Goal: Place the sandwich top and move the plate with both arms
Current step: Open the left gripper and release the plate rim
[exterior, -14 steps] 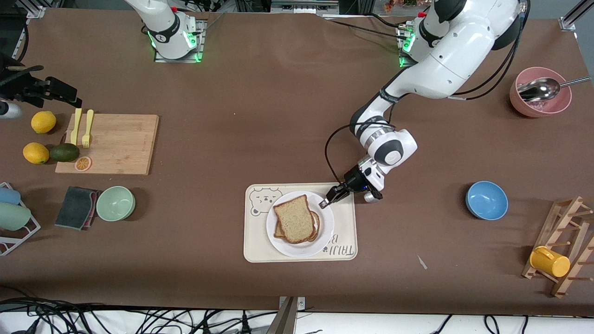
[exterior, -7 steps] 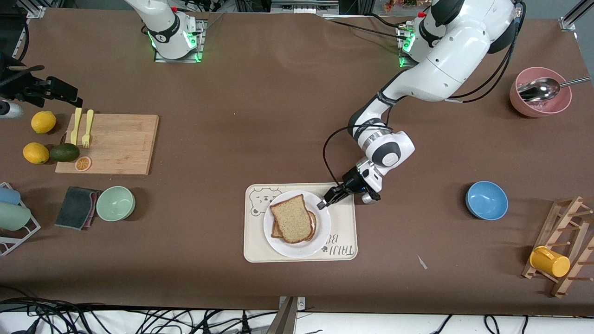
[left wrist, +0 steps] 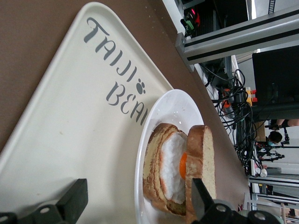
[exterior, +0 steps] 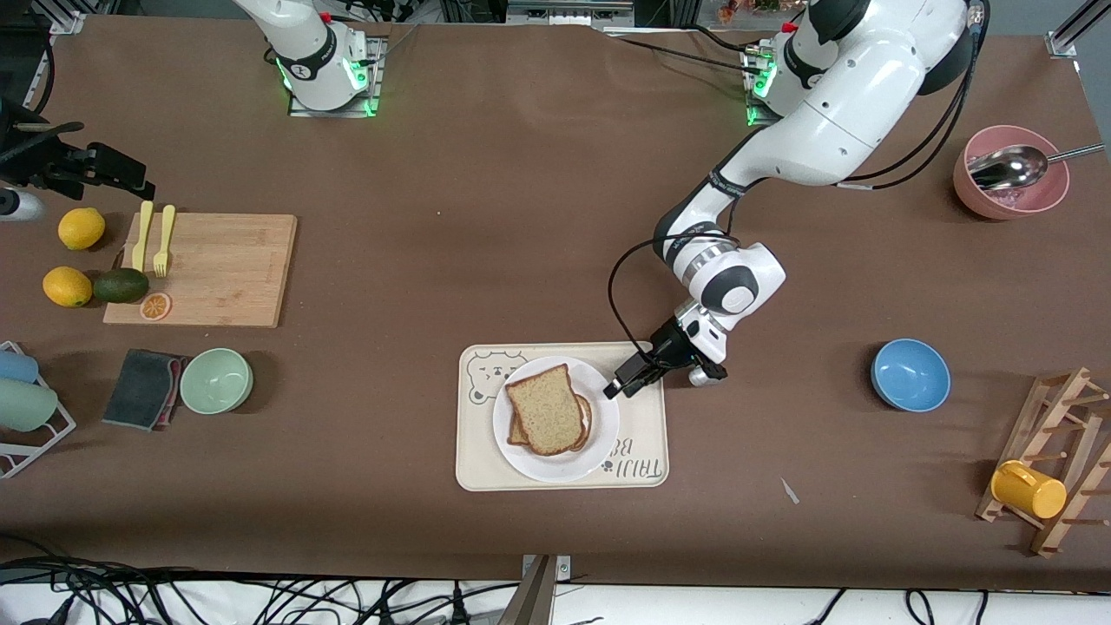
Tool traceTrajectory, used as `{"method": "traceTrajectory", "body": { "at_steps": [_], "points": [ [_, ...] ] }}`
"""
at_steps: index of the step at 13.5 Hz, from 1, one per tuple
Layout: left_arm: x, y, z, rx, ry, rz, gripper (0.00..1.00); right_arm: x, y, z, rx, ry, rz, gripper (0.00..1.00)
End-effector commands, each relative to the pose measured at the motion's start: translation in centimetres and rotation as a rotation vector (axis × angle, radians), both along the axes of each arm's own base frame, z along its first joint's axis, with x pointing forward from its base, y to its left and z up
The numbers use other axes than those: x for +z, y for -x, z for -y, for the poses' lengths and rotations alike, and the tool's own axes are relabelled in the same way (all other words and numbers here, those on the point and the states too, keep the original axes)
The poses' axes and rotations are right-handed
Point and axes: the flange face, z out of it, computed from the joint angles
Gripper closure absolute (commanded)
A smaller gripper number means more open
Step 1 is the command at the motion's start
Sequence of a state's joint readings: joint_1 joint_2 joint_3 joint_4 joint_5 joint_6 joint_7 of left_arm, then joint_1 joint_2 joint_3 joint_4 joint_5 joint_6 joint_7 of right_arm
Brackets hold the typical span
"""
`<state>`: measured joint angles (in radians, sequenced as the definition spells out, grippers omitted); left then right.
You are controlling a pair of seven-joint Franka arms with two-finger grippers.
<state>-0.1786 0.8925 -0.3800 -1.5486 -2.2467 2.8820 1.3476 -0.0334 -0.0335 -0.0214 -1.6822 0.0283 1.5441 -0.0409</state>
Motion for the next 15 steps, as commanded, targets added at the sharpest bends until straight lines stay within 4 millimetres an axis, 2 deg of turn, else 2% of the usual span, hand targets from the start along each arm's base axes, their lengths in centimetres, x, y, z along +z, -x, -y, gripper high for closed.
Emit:
{"method": "traceTrajectory", "body": {
  "at_steps": [1, 3, 8, 12, 15],
  "points": [
    [1.9, 0.5, -0.2, 0.028, -0.041, -0.033, 0.01, 0.6, 0.1, 0.1, 0.002, -0.003, -0.004, 0.00],
    [4.1, 0.8, 0.1, 0.067, -0.053, -0.066, 0.00, 0.5, 0.1, 0.1, 0.002, -0.003, -0.006, 0.00],
    [7.8, 0.5, -0.9, 0.113, -0.132, -0.055, 0.00, 0.5, 0.1, 0.1, 0.000, -0.003, -0.006, 0.00],
    [8.5, 0.3, -1.4, 0.127, -0.159, -0.049, 0.00, 0.5, 0.1, 0.1, 0.000, -0.003, -0.006, 0.00],
    [9.6, -0.2, -3.1, 0.158, -0.190, -0.047, 0.00, 0.5, 0.1, 0.1, 0.002, -0.003, -0.006, 0.00]
  ]
}}
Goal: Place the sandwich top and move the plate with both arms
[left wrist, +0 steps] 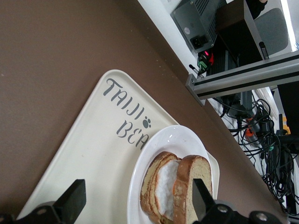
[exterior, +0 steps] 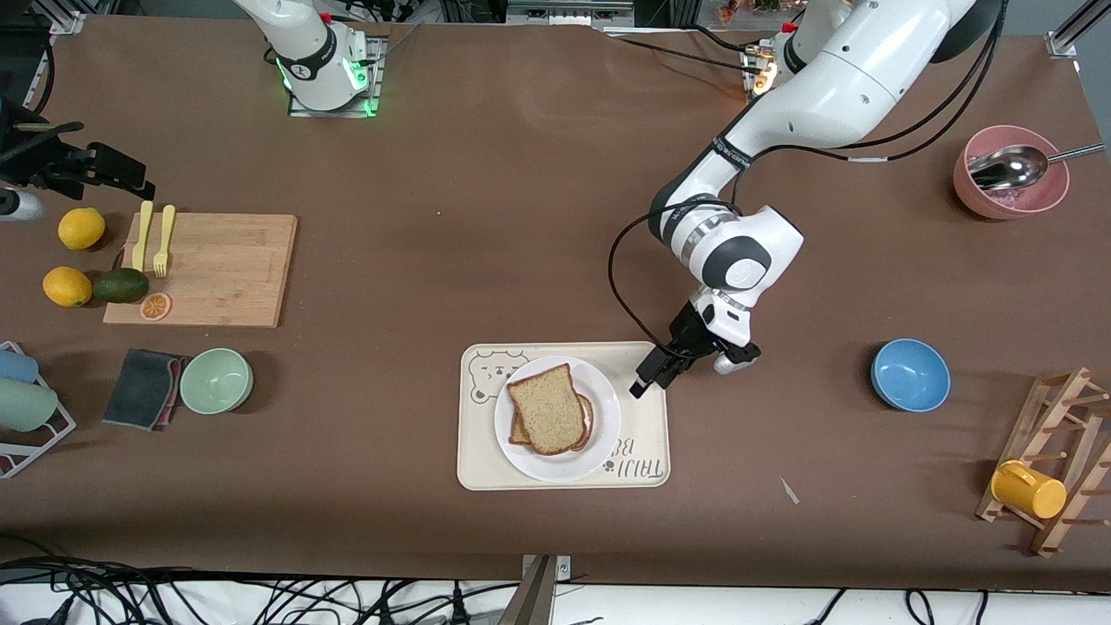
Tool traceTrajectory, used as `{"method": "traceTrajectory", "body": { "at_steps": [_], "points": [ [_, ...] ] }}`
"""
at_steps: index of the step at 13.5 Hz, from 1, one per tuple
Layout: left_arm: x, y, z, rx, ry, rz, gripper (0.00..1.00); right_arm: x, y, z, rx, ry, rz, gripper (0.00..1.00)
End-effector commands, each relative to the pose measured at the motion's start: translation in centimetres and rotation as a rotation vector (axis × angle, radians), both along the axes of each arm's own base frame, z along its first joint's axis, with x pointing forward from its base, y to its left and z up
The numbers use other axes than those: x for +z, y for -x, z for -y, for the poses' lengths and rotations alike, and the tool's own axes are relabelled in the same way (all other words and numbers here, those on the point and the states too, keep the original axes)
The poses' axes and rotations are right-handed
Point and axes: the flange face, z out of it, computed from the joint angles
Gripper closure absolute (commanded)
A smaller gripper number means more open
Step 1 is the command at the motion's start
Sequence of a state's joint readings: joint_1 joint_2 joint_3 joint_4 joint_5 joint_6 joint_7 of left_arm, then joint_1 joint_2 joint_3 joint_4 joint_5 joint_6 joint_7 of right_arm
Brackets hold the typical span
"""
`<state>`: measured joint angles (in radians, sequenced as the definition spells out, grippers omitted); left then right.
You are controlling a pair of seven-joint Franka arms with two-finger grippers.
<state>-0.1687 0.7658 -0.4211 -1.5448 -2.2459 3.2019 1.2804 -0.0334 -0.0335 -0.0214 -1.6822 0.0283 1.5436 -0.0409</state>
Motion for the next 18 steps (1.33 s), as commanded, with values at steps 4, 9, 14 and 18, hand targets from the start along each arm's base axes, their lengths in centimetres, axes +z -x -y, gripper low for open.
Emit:
{"method": "traceTrajectory", "body": {
  "at_steps": [4, 9, 14, 18],
  "points": [
    [2.7, -1.3, -2.8, 0.038, -0.040, 0.025, 0.00, 0.5, 0.1, 0.0, 0.002, -0.006, -0.003, 0.00],
    [4.4, -2.8, -4.3, 0.075, -0.037, 0.033, 0.00, 0.5, 0.1, 0.1, 0.000, -0.004, -0.005, 0.00],
    [6.7, -5.3, -7.9, 0.091, -0.032, 0.051, 0.00, 0.5, 0.1, 0.1, 0.000, -0.004, -0.007, 0.00],
    [8.0, -7.2, -12.2, 0.011, -0.080, 0.065, 0.00, 0.4, 0.1, 0.1, 0.000, -0.005, -0.008, 0.00]
  ]
}}
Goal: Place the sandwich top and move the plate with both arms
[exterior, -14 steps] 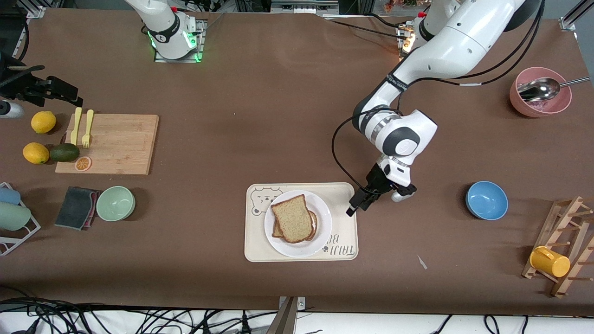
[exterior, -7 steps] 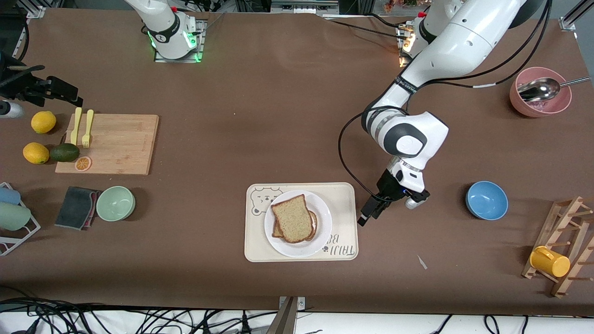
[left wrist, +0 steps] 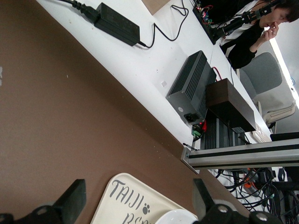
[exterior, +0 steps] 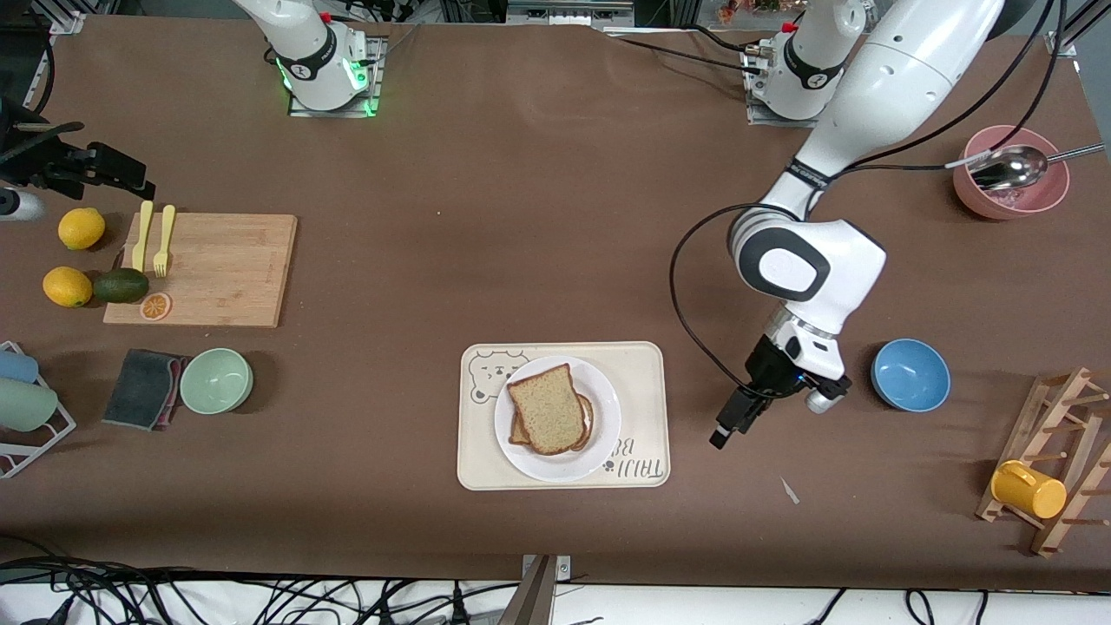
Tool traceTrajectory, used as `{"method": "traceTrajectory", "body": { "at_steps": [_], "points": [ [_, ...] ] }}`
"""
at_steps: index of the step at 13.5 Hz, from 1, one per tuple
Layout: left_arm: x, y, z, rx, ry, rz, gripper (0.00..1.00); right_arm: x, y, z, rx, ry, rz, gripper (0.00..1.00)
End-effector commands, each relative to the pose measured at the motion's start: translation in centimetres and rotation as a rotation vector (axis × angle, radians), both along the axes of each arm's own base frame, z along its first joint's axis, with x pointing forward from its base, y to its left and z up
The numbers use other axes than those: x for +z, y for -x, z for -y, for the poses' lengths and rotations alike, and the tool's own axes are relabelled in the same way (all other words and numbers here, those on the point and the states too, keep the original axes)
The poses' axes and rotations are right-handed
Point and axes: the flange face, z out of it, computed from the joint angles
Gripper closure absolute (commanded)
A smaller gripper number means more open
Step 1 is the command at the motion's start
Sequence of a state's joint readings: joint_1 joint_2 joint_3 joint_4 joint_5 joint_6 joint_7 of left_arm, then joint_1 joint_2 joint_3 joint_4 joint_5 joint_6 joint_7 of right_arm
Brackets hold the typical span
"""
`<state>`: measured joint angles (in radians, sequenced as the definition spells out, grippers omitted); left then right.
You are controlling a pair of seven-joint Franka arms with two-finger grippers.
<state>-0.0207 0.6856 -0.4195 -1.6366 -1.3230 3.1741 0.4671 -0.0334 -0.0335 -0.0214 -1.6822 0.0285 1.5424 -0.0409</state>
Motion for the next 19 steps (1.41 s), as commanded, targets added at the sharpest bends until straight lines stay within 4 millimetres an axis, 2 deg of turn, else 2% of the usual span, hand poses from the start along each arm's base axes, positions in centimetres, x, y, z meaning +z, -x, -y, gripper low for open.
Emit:
{"method": "traceTrajectory", "body": {
  "at_steps": [1, 3, 5, 8, 11, 16, 19],
  "points": [
    [1.6, -0.2, -3.1, -0.073, -0.023, -0.026, 0.00, 0.4, 0.1, 0.1, 0.000, -0.004, -0.007, 0.00],
    [2.7, -1.0, -5.3, -0.131, -0.040, -0.046, 0.00, 0.5, 0.2, 0.1, 0.000, -0.004, -0.005, 0.00],
    [4.0, -1.6, -8.5, -0.195, -0.071, -0.087, 0.00, 0.4, 0.2, 0.1, 0.000, -0.004, -0.007, 0.00],
    [6.4, -1.5, -12.2, -0.313, -0.176, -0.173, 0.00, 0.4, 0.2, 0.1, 0.000, -0.004, -0.007, 0.00],
    [8.8, -0.5, -15.3, -0.411, -0.297, -0.277, 0.00, 0.4, 0.1, 0.1, 0.000, -0.004, -0.004, 0.00],
    [14.1, 1.9, -19.8, -0.456, -0.460, -0.393, 0.00, 0.4, 0.1, 0.1, 0.002, -0.004, -0.002, 0.00],
    [17.8, 4.0, -21.5, -0.498, -0.634, -0.489, 0.00, 0.5, -0.1, 0.0, 0.005, -0.004, 0.005, 0.00]
  ]
}}
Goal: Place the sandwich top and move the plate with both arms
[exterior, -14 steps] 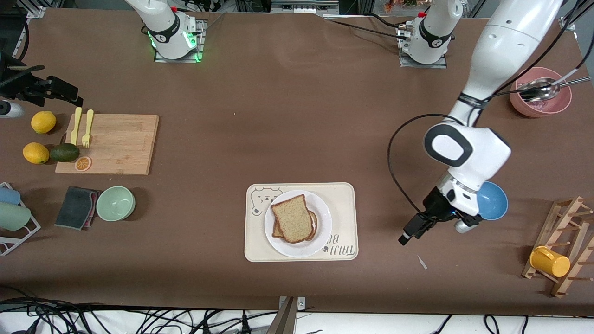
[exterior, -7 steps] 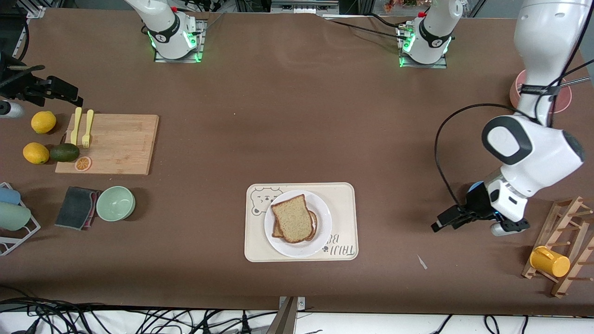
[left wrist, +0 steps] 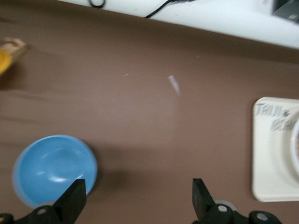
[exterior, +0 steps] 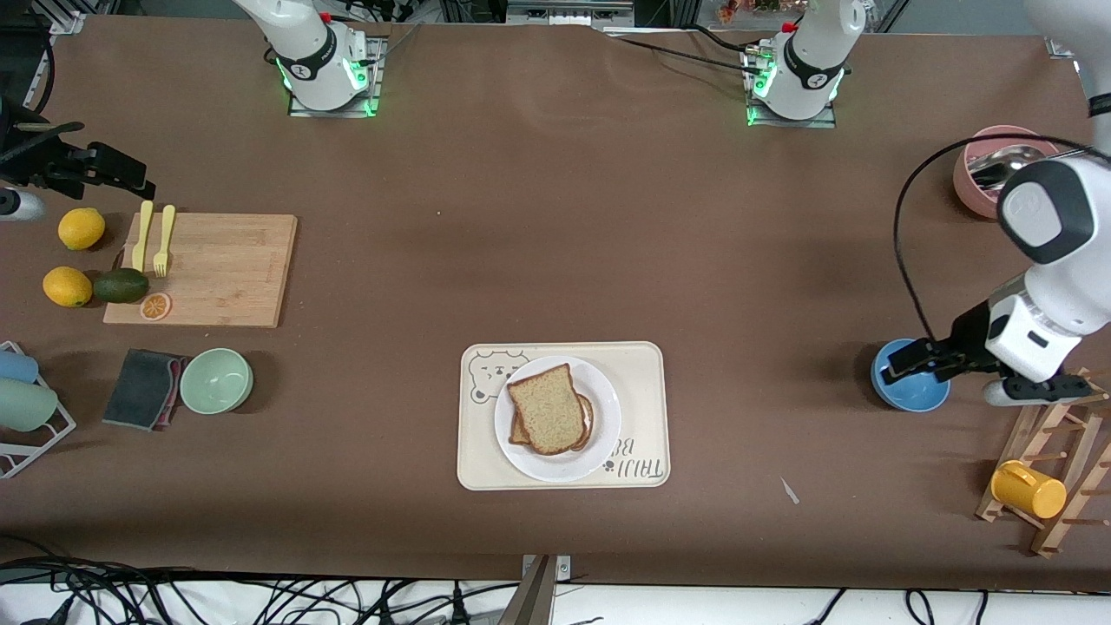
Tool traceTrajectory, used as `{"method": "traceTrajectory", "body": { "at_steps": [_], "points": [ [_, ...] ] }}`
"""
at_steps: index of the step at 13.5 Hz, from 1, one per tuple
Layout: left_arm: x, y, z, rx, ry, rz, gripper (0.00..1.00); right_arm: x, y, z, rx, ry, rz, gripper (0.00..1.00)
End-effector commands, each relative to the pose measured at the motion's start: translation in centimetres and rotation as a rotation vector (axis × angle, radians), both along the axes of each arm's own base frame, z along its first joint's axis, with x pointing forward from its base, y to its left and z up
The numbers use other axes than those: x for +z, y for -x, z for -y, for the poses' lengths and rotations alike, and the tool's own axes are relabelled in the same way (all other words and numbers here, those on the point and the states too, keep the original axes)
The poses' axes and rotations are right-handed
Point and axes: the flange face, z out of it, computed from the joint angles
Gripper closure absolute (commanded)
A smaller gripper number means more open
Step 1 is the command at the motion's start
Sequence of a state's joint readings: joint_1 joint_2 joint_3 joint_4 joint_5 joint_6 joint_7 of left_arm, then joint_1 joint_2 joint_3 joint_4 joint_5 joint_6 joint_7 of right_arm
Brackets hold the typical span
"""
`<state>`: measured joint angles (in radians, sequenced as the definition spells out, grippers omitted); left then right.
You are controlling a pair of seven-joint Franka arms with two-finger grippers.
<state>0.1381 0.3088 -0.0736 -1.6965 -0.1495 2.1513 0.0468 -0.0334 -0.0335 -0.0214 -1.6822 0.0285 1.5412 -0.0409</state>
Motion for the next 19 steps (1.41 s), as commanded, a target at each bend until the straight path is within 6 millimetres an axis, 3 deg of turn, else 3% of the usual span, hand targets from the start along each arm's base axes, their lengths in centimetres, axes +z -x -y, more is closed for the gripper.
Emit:
{"method": "traceTrajectory", "body": {
  "at_steps": [1, 3, 10, 14, 19],
  "points": [
    [4.0, 2.9, -0.9, -0.029, -0.122, -0.059, 0.00, 0.6, -0.2, -0.1, 0.005, -0.003, 0.008, 0.00],
    [6.6, 4.8, -1.2, -0.047, -0.176, -0.131, 0.00, 0.6, -0.3, -0.5, 0.014, -0.002, 0.011, 0.00],
    [16.1, 8.0, -0.9, -0.021, -0.203, -0.115, 0.00, 0.5, -0.3, -0.7, 0.019, 0.004, 0.009, 0.00],
    [18.7, 10.2, -0.3, -0.017, -0.200, -0.124, 0.00, 0.7, -0.2, -0.7, 0.019, 0.006, 0.008, 0.00],
    [19.3, 10.7, 3.5, -0.034, -0.167, -0.123, 0.00, 0.7, -0.1, -0.6, 0.019, 0.002, 0.003, 0.00]
  ]
}}
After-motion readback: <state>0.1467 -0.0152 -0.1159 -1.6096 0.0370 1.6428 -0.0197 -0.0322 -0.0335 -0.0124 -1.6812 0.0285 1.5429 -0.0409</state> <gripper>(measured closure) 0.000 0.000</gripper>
